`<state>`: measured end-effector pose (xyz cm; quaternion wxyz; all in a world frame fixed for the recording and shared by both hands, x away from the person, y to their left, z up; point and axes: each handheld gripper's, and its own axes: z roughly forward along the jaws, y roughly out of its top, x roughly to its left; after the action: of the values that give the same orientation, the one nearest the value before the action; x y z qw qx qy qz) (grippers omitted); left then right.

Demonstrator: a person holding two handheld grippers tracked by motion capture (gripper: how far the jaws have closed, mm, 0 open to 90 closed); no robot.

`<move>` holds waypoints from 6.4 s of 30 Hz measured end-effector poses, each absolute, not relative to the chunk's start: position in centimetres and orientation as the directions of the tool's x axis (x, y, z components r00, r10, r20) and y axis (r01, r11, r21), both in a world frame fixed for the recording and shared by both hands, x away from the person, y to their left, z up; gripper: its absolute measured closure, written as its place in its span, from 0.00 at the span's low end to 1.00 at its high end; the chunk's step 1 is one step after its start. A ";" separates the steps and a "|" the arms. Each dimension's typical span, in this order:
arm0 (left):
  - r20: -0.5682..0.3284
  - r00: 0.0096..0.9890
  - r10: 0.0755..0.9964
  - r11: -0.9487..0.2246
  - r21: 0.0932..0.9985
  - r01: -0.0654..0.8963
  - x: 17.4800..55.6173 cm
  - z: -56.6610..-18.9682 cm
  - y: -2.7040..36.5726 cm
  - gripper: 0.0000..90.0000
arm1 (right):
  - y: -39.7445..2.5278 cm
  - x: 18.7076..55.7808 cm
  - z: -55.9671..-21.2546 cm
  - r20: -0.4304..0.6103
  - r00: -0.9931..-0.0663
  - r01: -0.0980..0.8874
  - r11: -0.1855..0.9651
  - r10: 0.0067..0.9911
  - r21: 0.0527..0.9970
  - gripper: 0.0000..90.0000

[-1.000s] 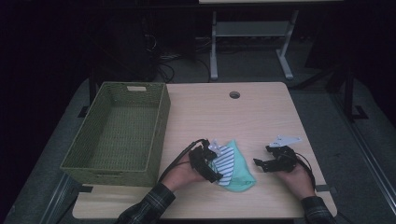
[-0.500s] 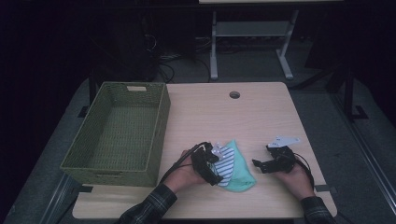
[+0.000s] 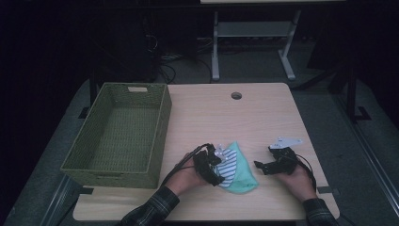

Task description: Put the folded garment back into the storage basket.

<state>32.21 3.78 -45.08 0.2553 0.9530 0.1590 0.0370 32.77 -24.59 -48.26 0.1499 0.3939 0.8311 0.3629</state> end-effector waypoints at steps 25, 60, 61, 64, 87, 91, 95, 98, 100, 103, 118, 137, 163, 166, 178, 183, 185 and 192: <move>-0.118 0.938 0.326 -0.754 0.567 0.333 33.1 -43.6 5.1 0.82 | -24.6 32.8 -48.3 0.036 -0.644 0.547 0.426 0.764 0.721 0.12; -0.166 0.923 0.346 -0.664 0.652 0.366 33.8 -36.3 7.0 0.82 | -24.6 32.8 -48.3 0.038 -0.643 0.547 0.423 0.765 0.722 0.12; -0.163 0.924 0.347 -0.662 0.655 0.364 33.8 -36.2 7.1 0.82 | -24.6 32.8 -48.3 0.040 -0.643 0.548 0.422 0.765 0.722 0.12; -0.155 0.922 0.354 -0.660 0.657 0.364 34.0 -35.6 7.3 0.82 | -24.6 32.8 -48.3 0.039 -0.643 0.547 0.423 0.765 0.722 0.12; -0.094 0.883 0.459 -0.631 0.665 0.399 35.4 -31.2 12.3 0.82 | -24.6 32.8 -48.3 0.039 -0.643 0.547 0.424 0.765 0.722 0.12; -0.092 0.870 0.485 -0.613 0.673 0.413 35.6 -30.8 13.5 0.82 | -24.6 32.8 -48.3 0.038 -0.643 0.546 0.424 0.765 0.722 0.12; -0.095 0.850 0.518 -0.595 0.674 0.438 35.8 -30.7 14.8 0.82 | -24.6 32.8 -48.3 0.038 -0.643 0.547 0.424 0.765 0.722 0.12; -0.089 0.838 0.539 -0.583 0.678 0.447 35.9 -30.5 15.8 0.82 | -24.6 32.8 -48.3 0.039 -0.643 0.547 0.423 0.765 0.722 0.12; -0.089 0.829 0.552 -0.575 0.679 0.456 35.9 -30.4 16.4 0.82 | -24.6 32.8 -48.3 0.039 -0.643 0.547 0.423 0.765 0.722 0.12; -0.090 0.812 0.577 -0.558 0.682 0.472 35.9 -30.2 17.3 0.82 | -24.6 32.8 -48.3 0.038 -0.643 0.547 0.423 0.765 0.722 0.12; -0.085 0.745 0.662 -0.496 0.696 0.519 35.9 -29.6 21.8 0.82 | -24.6 32.8 -48.3 0.038 -0.643 0.546 0.423 0.765 0.723 0.12; -0.076 0.642 0.763 -0.410 0.711 0.571 35.3 -28.9 27.5 0.82 | -24.6 32.8 -48.3 0.038 -0.642 0.547 0.423 0.766 0.722 0.12; -0.094 0.486 0.869 -0.288 0.703 0.651 34.4 -30.6 34.0 0.82 | -24.6 32.8 -48.3 0.038 -0.640 0.549 0.422 0.767 0.722 0.12; -0.089 0.468 0.879 -0.282 0.695 0.661 34.6 -31.2 34.3 0.82 | -24.6 32.8 -48.3 0.038 -0.640 0.548 0.422 0.767 0.722 0.12; -0.083 0.428 0.900 -0.270 0.664 0.697 35.3 -33.8 35.0 0.82 | -24.6 32.8 -48.2 0.043 -0.636 0.554 0.418 0.771 0.720 0.12; -0.080 0.424 0.902 -0.278 0.644 0.713 35.8 -34.9 34.9 0.82 | -24.6 32.8 -48.3 0.043 -0.635 0.555 0.417 0.771 0.720 0.12; -0.081 0.420 0.904 -0.277 0.639 0.718 36.0 -35.3 34.8 0.82 | -24.6 32.8 -48.3 0.042 -0.636 0.554 0.418 0.770 0.720 0.12; -0.087 0.418 0.904 -0.287 0.600 0.747 36.9 -36.8 34.5 0.81 | -24.6 32.8 -48.3 0.042 -0.636 0.553 0.417 0.770 0.721 0.12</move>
<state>36.93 34.49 -36.84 0.2895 0.7906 0.5221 0.1362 32.77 -24.56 -48.26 0.1494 0.3994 0.8285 0.3630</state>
